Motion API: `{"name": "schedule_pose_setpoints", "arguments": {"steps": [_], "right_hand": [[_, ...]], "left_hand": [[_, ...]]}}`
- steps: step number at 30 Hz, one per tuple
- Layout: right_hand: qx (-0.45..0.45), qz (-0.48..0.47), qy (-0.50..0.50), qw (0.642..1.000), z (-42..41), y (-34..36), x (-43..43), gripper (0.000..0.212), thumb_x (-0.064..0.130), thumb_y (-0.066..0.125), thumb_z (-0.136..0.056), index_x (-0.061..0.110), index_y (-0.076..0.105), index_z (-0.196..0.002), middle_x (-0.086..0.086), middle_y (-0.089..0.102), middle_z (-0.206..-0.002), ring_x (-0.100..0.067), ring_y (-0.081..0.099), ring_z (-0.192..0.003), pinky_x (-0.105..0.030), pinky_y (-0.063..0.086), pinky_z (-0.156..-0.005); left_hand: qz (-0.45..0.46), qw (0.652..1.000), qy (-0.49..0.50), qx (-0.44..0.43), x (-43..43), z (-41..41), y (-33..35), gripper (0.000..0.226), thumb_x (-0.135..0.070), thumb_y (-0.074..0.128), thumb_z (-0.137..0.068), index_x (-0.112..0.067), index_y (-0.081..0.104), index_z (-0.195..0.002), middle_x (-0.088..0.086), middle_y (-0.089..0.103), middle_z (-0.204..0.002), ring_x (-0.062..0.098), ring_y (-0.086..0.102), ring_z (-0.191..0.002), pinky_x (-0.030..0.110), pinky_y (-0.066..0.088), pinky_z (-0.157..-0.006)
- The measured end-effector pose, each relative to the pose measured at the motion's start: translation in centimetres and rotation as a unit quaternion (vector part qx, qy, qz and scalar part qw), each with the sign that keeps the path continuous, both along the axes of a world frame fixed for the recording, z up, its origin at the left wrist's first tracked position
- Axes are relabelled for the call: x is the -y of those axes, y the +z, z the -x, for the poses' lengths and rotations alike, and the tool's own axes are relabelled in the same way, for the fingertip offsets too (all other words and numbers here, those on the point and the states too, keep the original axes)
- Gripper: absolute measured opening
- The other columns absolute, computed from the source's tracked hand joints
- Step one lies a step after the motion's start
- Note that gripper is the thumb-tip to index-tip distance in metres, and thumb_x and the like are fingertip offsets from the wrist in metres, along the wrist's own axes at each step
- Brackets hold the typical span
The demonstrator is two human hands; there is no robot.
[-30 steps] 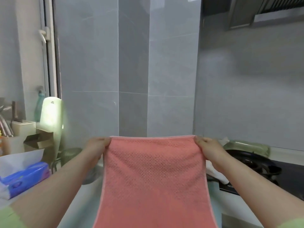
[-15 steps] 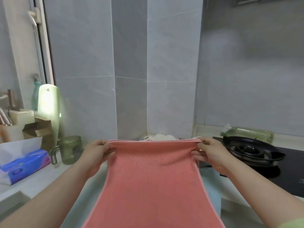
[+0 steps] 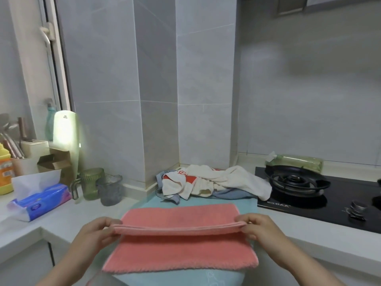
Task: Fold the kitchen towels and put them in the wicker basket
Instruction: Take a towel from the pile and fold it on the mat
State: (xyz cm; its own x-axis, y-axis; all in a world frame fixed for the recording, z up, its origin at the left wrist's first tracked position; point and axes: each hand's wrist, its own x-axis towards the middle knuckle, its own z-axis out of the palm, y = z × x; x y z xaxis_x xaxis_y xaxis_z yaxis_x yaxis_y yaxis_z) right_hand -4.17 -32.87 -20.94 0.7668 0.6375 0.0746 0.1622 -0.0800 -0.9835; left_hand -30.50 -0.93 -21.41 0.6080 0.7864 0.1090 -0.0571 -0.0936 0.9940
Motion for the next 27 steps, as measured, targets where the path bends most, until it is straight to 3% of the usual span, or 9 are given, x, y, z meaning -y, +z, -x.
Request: {"name": "schedule_pose_setpoints", "arguments": {"steps": [2,4,10,15,18,21,24,27], "right_hand": [[0.029,0.017,0.005,0.999,0.8,-0.9,1.1,0.028,-0.011,0.061,-0.08,0.011,0.077,-0.073,-0.003,0.075,-0.089,-0.015,0.066,-0.083,-0.028,0.048,-0.078],[0.059,0.022,0.002,0.998,1.5,-1.6,2.0,0.032,-0.014,0.061,-0.078,0.012,0.076,-0.068,0.001,0.075,-0.095,-0.009,0.068,-0.09,-0.025,0.051,-0.083],[0.149,0.048,0.0,0.988,2.7,-2.6,2.9,0.045,-0.014,0.059,-0.077,0.026,0.075,-0.064,0.007,0.071,-0.104,-0.003,0.066,-0.101,-0.023,0.05,-0.091],[0.069,-0.017,-0.023,0.997,2.7,-2.5,3.3,0.039,-0.018,0.061,-0.079,0.015,0.078,-0.067,0.003,0.076,-0.097,-0.01,0.067,-0.098,-0.021,0.049,-0.082],[0.074,0.015,-0.015,0.997,2.8,-3.0,3.6,0.04,-0.021,0.059,-0.075,0.012,0.077,-0.062,0.003,0.073,-0.103,-0.009,0.065,-0.103,-0.018,0.049,-0.077],[0.153,0.092,-0.003,0.984,3.0,-3.8,3.7,0.049,-0.018,0.058,-0.071,0.025,0.076,-0.058,0.008,0.068,-0.11,-0.007,0.065,-0.1,-0.022,0.055,-0.07],[0.2,0.142,0.016,0.969,3.2,-4.0,3.8,0.048,-0.011,0.058,-0.07,0.032,0.075,-0.059,0.016,0.063,-0.114,0.002,0.064,-0.097,-0.019,0.053,-0.083],[0.193,0.137,0.026,0.971,3.1,-3.4,3.7,0.051,-0.016,0.054,-0.072,0.029,0.075,-0.056,0.012,0.066,-0.111,0.006,0.06,-0.099,-0.011,0.045,-0.078]], "left_hand": [[-0.028,0.999,-0.008,-0.023,0.5,1.0,-0.7,0.016,0.021,0.054,-0.081,0.011,0.066,-0.077,0.023,0.071,-0.098,0.032,0.064,-0.09,0.035,0.056,-0.079],[-0.062,0.997,-0.019,-0.046,0.9,1.9,-1.0,0.022,0.023,0.055,-0.079,0.008,0.067,-0.068,0.018,0.073,-0.096,0.027,0.064,-0.092,0.031,0.049,-0.083],[-0.089,0.991,-0.042,-0.087,0.8,2.9,-1.1,0.027,0.018,0.053,-0.082,0.002,0.073,-0.074,0.009,0.075,-0.092,0.032,0.063,-0.102,0.038,0.045,-0.087],[-0.069,0.991,-0.057,-0.102,1.0,3.3,-0.8,0.025,0.014,0.053,-0.082,0.003,0.073,-0.074,0.019,0.073,-0.092,0.041,0.063,-0.103,0.056,0.042,-0.103],[-0.093,0.99,-0.058,-0.093,1.8,3.6,-0.6,0.018,0.007,0.062,-0.069,-0.003,0.066,-0.055,0.014,0.074,-0.087,0.037,0.063,-0.102,0.045,0.045,-0.095],[-0.155,0.98,-0.068,-0.109,2.5,4.1,-0.4,0.005,-0.009,0.055,-0.05,-0.008,0.06,-0.048,0.011,0.072,-0.09,0.027,0.062,-0.1,0.032,0.045,-0.081],[-0.221,0.962,-0.073,-0.147,2.4,4.4,-0.8,0.008,-0.011,0.054,-0.052,-0.009,0.062,-0.052,0.002,0.07,-0.092,0.02,0.064,-0.091,0.038,0.051,-0.072],[-0.268,0.948,-0.067,-0.157,2.4,4.0,-0.7,0.011,-0.016,0.054,-0.058,-0.016,0.066,-0.056,-0.008,0.069,-0.091,0.012,0.064,-0.082,0.039,0.052,-0.07]]}}
